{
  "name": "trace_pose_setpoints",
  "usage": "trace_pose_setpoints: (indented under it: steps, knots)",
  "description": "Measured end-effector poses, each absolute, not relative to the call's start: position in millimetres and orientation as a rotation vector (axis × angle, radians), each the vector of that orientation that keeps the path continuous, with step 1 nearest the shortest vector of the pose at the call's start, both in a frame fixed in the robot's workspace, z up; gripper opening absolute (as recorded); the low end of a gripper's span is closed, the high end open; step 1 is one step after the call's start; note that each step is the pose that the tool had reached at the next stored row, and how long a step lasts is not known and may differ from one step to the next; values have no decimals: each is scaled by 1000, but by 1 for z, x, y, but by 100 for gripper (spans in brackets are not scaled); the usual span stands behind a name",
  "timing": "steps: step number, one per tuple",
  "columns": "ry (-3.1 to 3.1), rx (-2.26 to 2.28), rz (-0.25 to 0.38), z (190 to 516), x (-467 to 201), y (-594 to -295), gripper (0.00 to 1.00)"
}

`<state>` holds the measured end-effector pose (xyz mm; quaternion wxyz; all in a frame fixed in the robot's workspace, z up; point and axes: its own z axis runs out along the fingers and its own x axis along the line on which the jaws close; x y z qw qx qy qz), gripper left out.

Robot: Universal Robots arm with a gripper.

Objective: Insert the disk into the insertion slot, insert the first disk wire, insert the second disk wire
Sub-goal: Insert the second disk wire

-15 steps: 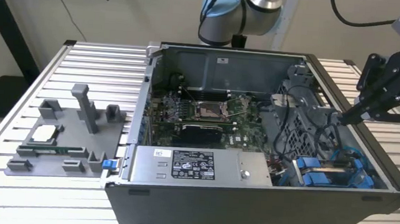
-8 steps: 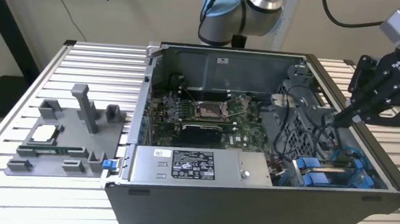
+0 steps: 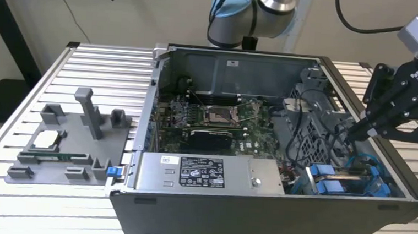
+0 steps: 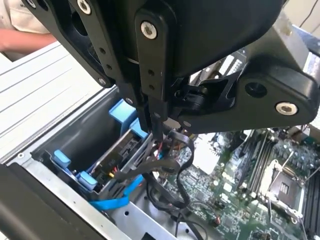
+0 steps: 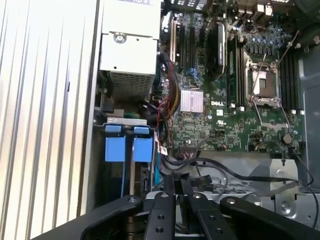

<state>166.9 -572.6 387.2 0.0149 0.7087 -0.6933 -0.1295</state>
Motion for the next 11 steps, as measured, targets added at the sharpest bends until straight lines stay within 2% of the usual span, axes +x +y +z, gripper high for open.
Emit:
trace_pose_setpoints:
  steps: [11]
  knots:
    - [-2165,2215,-388,387,152,-581,0]
